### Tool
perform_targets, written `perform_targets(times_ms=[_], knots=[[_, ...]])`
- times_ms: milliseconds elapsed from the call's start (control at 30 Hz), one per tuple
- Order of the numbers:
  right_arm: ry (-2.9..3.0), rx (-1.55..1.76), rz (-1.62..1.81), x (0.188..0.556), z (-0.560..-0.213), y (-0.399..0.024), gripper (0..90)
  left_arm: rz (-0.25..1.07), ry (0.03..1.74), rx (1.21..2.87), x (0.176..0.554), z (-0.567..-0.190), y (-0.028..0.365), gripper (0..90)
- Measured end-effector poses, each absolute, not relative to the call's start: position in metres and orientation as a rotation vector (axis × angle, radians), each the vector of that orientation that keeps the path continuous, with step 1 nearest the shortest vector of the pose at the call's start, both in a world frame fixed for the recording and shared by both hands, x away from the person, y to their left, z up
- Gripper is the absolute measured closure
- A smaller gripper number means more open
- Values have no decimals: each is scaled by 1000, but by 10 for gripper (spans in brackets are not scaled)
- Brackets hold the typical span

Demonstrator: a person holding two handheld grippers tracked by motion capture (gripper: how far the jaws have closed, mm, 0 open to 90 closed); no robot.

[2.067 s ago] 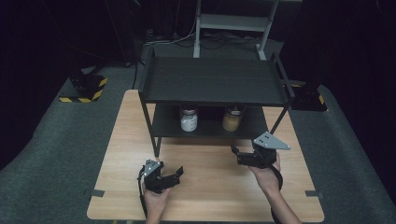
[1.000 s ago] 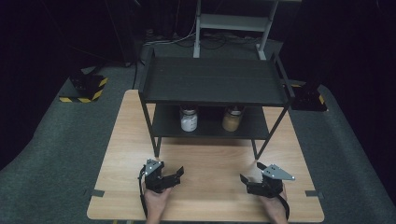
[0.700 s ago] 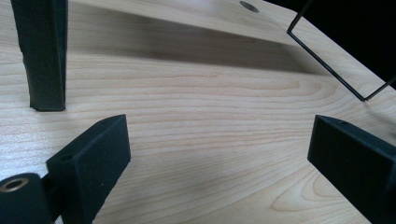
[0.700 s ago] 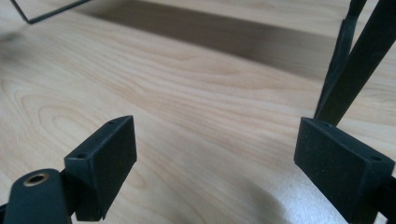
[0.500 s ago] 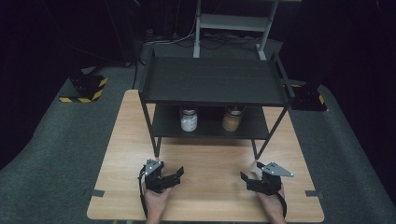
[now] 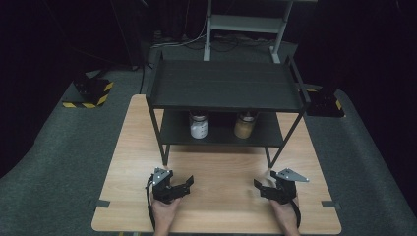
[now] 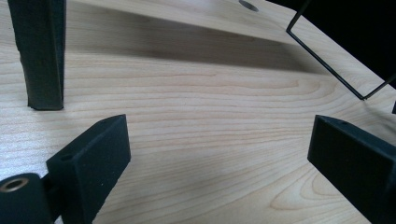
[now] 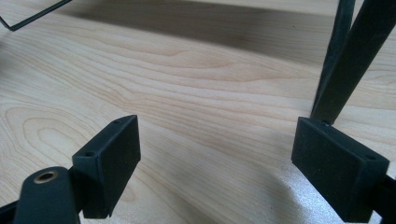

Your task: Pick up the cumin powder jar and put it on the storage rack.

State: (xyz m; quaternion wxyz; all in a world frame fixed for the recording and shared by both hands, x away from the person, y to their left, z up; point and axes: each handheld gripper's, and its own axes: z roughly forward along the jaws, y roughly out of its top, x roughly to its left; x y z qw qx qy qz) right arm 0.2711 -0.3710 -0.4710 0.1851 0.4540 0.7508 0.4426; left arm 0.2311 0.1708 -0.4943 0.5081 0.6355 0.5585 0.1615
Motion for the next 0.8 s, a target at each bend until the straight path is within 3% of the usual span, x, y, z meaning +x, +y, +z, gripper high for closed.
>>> perform_targets(times_ms=[800], knots=[[2090, 1339, 1345, 275, -477, -387, 154, 385, 1336, 1538, 231, -494, 171, 62]])
